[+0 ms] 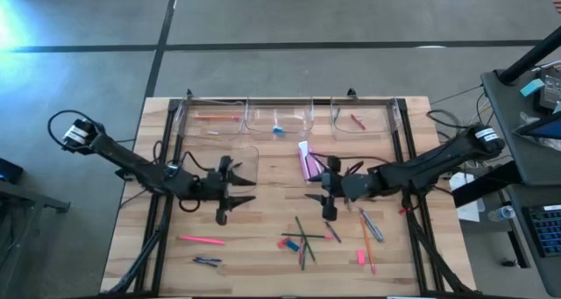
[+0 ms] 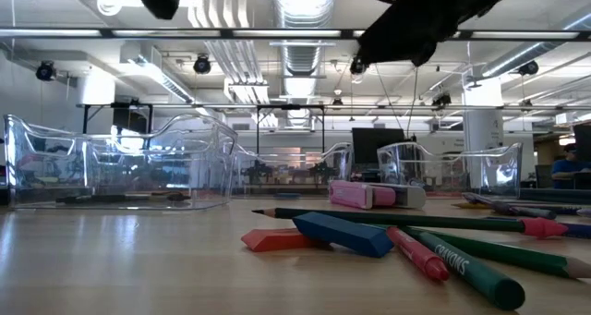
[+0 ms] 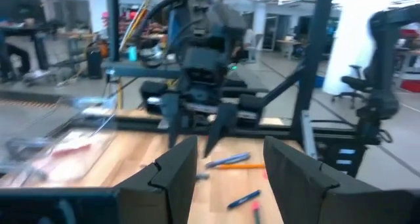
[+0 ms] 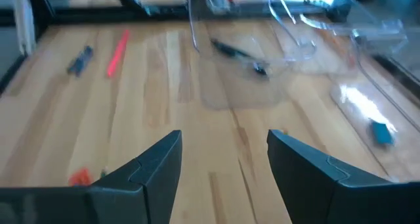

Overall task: Sort crayons/erasers/pens/pencils in bins
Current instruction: Put the green pencil into the top left transparent bin

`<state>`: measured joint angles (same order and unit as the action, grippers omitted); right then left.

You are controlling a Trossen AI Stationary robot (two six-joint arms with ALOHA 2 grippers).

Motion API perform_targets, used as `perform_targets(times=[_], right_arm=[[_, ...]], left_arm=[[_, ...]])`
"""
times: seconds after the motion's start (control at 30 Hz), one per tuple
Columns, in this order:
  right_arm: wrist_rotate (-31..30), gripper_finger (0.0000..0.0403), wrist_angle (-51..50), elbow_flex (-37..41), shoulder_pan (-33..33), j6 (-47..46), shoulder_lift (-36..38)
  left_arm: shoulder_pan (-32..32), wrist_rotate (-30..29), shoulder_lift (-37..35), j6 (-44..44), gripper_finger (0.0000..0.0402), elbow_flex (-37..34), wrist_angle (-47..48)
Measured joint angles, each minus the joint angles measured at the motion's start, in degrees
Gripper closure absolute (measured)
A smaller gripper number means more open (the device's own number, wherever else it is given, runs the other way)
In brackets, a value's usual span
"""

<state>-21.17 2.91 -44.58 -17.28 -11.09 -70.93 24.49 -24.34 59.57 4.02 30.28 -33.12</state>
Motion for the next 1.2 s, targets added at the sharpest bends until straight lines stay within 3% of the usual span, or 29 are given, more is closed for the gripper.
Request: perform_targets(times=[0.3,0.67,1.2], right_arm=[[0.13,0.0188,-11.87,-1.72,-2.00,-6.51,4.85],[0.12,0.0188,-40.67,-1.56,-2.00,-27.58,9.46],[0.52,0.0188,-42.74,-1.10,-5.83,-32.42,8.58]], left_arm=[[0.87,-0.07,-0.55,-6.25,0.0240,3.40,1.19],[1.02,0.00,-0.55,-7.81,0.0240,4.53,1.01],[1.07,0.04,1.88,-6.46,0.0240,4.53,0.71]])
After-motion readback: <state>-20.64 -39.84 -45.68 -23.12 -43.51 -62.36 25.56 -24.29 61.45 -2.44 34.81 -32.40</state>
